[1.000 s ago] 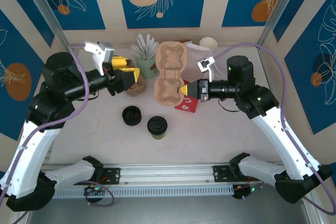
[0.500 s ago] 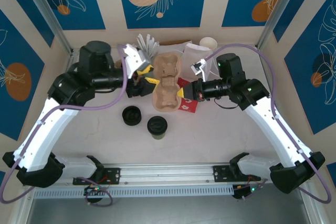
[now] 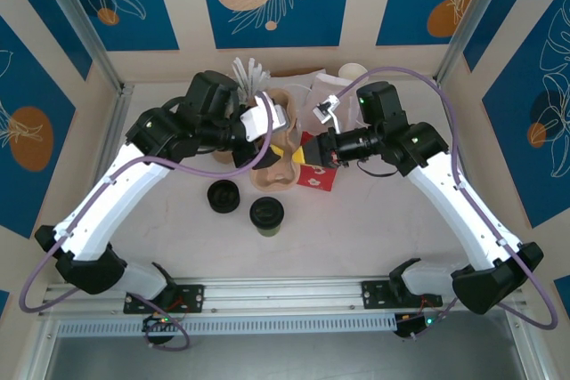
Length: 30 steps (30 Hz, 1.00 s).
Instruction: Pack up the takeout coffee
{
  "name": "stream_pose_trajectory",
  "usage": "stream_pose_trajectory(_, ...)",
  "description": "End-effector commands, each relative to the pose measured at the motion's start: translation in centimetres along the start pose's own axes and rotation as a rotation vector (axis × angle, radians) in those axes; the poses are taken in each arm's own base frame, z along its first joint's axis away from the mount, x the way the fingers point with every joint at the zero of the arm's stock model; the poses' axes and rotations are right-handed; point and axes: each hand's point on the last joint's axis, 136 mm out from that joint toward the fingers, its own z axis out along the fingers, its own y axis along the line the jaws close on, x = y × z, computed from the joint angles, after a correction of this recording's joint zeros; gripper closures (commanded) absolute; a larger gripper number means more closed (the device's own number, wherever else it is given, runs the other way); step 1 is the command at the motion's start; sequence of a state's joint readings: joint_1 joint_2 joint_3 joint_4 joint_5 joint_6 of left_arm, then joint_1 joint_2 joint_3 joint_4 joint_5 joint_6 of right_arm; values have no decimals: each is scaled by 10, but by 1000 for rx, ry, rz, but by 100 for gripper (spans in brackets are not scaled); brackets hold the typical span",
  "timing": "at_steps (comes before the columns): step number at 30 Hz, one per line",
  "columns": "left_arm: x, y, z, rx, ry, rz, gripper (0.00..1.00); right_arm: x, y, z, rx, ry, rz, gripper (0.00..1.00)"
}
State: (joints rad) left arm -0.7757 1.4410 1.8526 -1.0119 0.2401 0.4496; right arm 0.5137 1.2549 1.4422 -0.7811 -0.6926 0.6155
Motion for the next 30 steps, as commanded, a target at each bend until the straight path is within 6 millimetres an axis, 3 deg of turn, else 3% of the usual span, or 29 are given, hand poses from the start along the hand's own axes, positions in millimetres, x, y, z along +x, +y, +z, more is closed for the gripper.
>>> stream_pose_trajectory(1, 3, 3, -5, -31, 35, 55, 42, 7, 14, -3, -39, 30, -27, 100)
stream_pose_trajectory(16, 9, 5, 10, -9, 74, 79, 45, 9, 18, -2, -53, 42, -51, 100)
stream_pose_trajectory(20, 12, 2, 12, 14, 91, 86, 54, 9, 17, -3, -40, 39, -54, 100)
stream_pose_trajectory(26, 11, 3, 15, 16, 91, 96, 57, 9, 15, -6, -23, 33, -58, 100)
stream_pose_trajectory(30, 6, 4, 14, 13, 69, 97, 59, 8, 13, -8, -12, 25, -51, 95)
